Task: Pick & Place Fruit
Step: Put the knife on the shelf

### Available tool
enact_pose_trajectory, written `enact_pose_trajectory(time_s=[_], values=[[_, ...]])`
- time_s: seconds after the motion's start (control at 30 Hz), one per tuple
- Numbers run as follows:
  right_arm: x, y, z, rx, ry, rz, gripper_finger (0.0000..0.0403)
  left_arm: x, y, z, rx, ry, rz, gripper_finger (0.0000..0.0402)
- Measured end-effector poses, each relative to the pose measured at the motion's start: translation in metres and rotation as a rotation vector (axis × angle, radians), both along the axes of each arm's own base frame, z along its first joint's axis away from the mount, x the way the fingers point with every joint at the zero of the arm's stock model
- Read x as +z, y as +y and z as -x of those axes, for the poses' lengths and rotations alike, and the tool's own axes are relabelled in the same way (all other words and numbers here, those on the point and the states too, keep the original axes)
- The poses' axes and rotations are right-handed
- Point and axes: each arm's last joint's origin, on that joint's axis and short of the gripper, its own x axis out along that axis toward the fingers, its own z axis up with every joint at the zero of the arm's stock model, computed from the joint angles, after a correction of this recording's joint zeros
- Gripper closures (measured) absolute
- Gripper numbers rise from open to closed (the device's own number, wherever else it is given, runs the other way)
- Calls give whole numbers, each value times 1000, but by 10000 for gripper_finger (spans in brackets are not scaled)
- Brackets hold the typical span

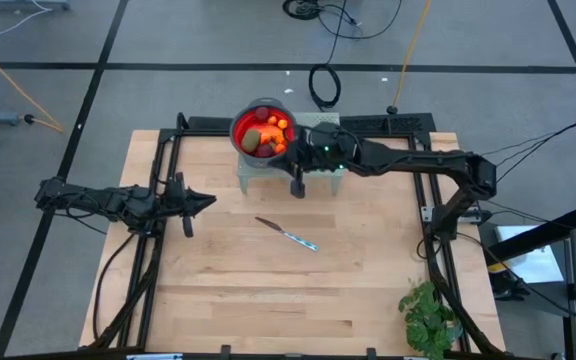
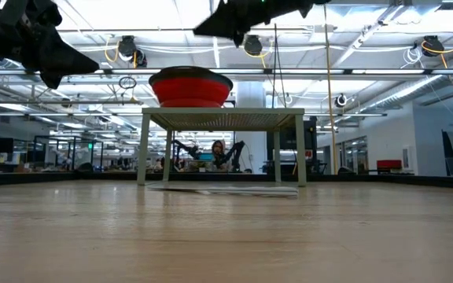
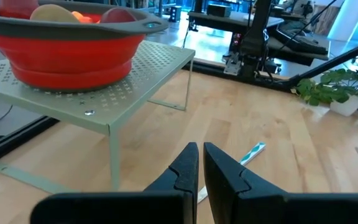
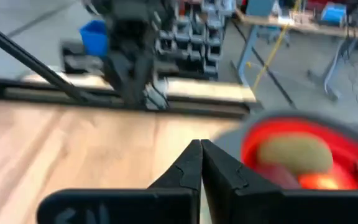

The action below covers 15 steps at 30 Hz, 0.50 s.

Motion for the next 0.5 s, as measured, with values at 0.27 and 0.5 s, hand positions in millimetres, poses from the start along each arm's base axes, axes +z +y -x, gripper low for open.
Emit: enact_pose_trajectory(time_s=[0.27, 0.5], values=[[-1, 43, -7, 70, 18, 10, 402, 0, 0, 0, -5, 11, -25, 378], [-3, 85, -8, 133, 41, 20, 402, 0, 0, 0, -10, 15, -42, 378]])
